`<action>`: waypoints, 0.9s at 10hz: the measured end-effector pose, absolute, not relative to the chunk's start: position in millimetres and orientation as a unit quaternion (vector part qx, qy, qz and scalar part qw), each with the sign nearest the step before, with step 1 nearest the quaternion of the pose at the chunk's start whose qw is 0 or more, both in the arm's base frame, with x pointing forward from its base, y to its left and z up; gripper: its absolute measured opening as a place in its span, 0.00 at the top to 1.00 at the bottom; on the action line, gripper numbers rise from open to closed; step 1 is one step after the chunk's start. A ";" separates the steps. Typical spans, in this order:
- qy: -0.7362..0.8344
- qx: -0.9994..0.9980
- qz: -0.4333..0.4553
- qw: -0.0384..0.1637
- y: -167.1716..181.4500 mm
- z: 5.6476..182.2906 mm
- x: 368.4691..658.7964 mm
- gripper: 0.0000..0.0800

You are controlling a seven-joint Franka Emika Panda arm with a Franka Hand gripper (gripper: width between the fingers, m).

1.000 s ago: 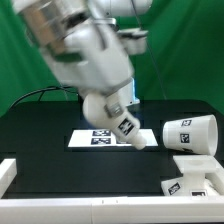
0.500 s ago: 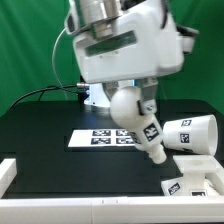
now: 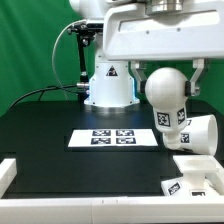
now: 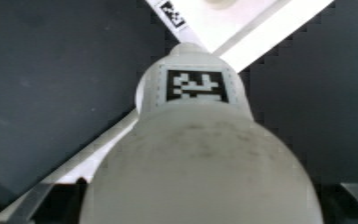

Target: Assemble lamp

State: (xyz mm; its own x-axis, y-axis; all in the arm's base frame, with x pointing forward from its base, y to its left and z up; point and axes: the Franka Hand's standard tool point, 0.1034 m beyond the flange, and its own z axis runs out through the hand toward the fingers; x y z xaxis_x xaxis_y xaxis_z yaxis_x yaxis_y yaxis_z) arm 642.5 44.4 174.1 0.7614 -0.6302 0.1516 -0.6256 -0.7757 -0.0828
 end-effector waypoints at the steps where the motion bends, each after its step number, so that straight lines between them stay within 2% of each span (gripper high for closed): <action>1: 0.334 -0.939 -0.084 0.015 43.5 173.7 642.2 0.28; 3: 0.274 -0.957 -0.098 -0.012 60.8 178.3 640.8 0.28; 5: 0.205 -0.971 -0.119 -0.016 67.9 185.4 630.8 0.28; 6: 0.180 -0.974 -0.139 -0.016 78.3 179.8 623.2 0.28; 7: 0.203 -0.970 -0.132 -0.006 81.0 175.6 619.6 0.28; 9: 0.197 -0.972 -0.129 -0.003 81.7 175.4 620.1 0.28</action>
Offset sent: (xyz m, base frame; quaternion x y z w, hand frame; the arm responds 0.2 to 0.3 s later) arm -0.0250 -0.0050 0.0236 -0.0557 0.0838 -0.1919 0.9762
